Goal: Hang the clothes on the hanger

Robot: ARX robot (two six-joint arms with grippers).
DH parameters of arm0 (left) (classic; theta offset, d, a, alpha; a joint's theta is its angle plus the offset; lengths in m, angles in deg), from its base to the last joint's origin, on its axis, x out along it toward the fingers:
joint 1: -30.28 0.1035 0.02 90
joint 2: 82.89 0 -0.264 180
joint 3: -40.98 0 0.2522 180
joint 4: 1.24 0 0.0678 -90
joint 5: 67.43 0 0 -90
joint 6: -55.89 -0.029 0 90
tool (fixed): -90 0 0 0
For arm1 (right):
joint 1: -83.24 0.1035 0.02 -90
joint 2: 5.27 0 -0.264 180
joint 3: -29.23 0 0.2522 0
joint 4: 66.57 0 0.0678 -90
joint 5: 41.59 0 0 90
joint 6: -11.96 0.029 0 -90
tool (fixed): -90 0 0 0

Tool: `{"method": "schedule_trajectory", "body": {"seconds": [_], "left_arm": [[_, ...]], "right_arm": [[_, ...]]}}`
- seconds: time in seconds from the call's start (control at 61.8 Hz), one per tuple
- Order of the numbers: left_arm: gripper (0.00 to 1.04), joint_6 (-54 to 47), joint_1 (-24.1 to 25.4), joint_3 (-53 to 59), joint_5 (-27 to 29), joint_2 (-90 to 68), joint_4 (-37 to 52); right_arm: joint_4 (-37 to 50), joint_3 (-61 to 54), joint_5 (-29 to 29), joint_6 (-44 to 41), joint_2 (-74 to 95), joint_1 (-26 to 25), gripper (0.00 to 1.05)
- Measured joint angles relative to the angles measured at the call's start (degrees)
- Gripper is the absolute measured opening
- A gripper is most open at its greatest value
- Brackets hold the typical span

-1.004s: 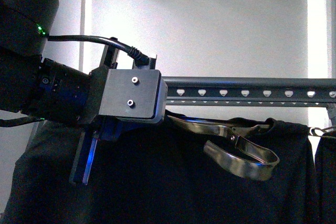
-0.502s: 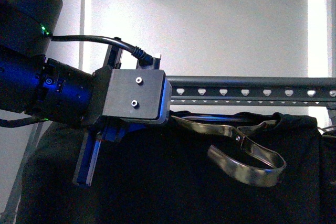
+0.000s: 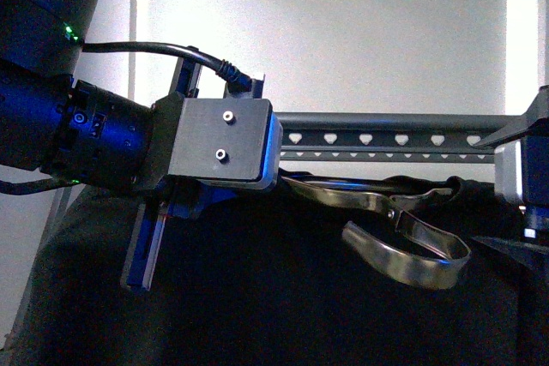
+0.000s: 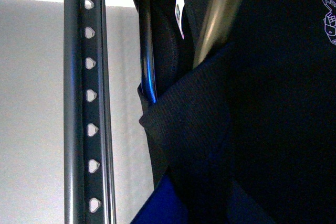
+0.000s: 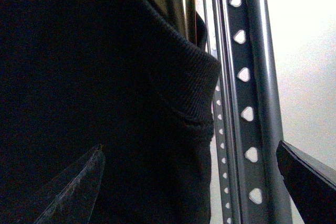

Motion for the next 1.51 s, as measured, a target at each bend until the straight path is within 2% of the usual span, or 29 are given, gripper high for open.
{"method": "schedule_trajectory", "body": {"seconds": [0.065, 0.162, 0.259, 0.308, 0.356, 0.437, 0.534, 0.599, 0.648, 0.713, 0.826, 0.907, 0.988, 1.053, 1.101, 1.198, 1.263, 1.296, 1.377, 1.425, 1.506], "left_arm": [[0.04, 0.0, 0.0, 0.0, 0.0, 0.0, 0.0], [0.04, 0.0, 0.0, 0.0, 0.0, 0.0, 0.0], [0.04, 0.0, 0.0, 0.0, 0.0, 0.0, 0.0], [0.04, 0.0, 0.0, 0.0, 0.2, 0.0, 0.0], [0.04, 0.0, 0.1, 0.0, 0.5, 0.0, 0.0], [0.04, 0.0, 0.2, 0.0, 0.6, 0.0, 0.0], [0.04, 0.0, 0.2, 0.0, 0.6, 0.0, 0.0], [0.04, 0.2, 0.2, 0.0, 0.5, 0.0, 0.0], [0.06, 0.3, 0.2, -0.1, 0.4, 0.0, 0.0], [0.19, 0.1, 0.2, -0.1, 0.2, 0.0, 0.1], [0.31, 0.1, 0.2, -0.3, -0.1, 0.0, 0.1], [0.45, 0.1, 0.1, -0.7, -0.3, 0.0, 0.3], [0.63, 0.1, 0.1, -0.8, -0.3, 0.0, 0.4], [0.7, 0.1, 0.1, -0.8, -0.4, 0.0, 0.4], [0.79, 0.1, 0.1, -0.8, -0.4, 0.0, 0.4], [0.99, 0.0, 0.1, -0.8, -0.4, 0.0, 0.4], [0.98, 0.0, 0.1, -0.8, -0.4, 0.0, 0.4], [0.98, 0.0, 0.1, -0.8, -0.4, 0.0, 0.4], [0.98, 0.0, 0.1, -0.8, -0.3, 0.0, 0.4], [0.98, 0.0, 0.1, -0.8, -0.3, 0.0, 0.4], [0.98, 0.0, 0.0, -0.8, -0.4, 0.0, 0.4]], "right_arm": [[-0.6, 2.3, -1.8, 0.9, 2.2, 1.0, 0.97], [-1.7, 5.6, -4.3, 2.3, 4.9, 2.2, 0.84], [-3.3, 9.6, -6.8, 2.5, 8.0, 3.3, 0.63], [-3.5, 10.2, -7.1, 2.6, 8.5, 3.5, 0.59], [-3.8, 11.3, -7.9, 2.6, 9.4, 4.0, 0.48], [-4.0, 11.7, -8.2, 2.7, 9.7, 4.2, 0.38], [-4.2, 11.6, -8.1, 3.1, 9.6, 4.4, 0.18], [-3.9, 10.5, -7.6, 3.3, 8.9, 4.3, 0.09], [-3.5, 9.6, -7.1, 3.8, 8.5, 4.2, 0.06], [-2.9, 7.4, -5.9, 6.3, 6.9, 3.6, 0.06], [-3.0, 5.0, -3.9, 8.7, 5.0, 2.7, 0.06], [-5.7, 2.1, -0.7, 12.2, 1.7, 0.9, 0.06], [-12.9, -1.1, 3.4, 13.1, -3.1, -2.5, 0.06], [-17.3, -2.0, 4.5, 12.8, -4.7, -4.2, 0.06], [-23.7, -2.2, 5.3, 11.3, -5.9, -6.5, 0.06], [-41.9, -1.5, 5.4, 8.0, -5.6, -12.7, 0.06], [-52.2, -1.1, 6.2, 7.6, -4.0, -16.3, 0.05], [-54.2, -1.0, 6.7, 7.6, -3.7, -17.0, 0.05], [-64.0, -0.9, 10.7, 10.0, -2.7, -20.2, 0.04], [-66.7, -0.8, 13.0, 12.3, -2.7, -20.8, 0.04], [-67.9, -1.0, 20.2, 19.5, -4.2, -21.5, 0.03]]}}
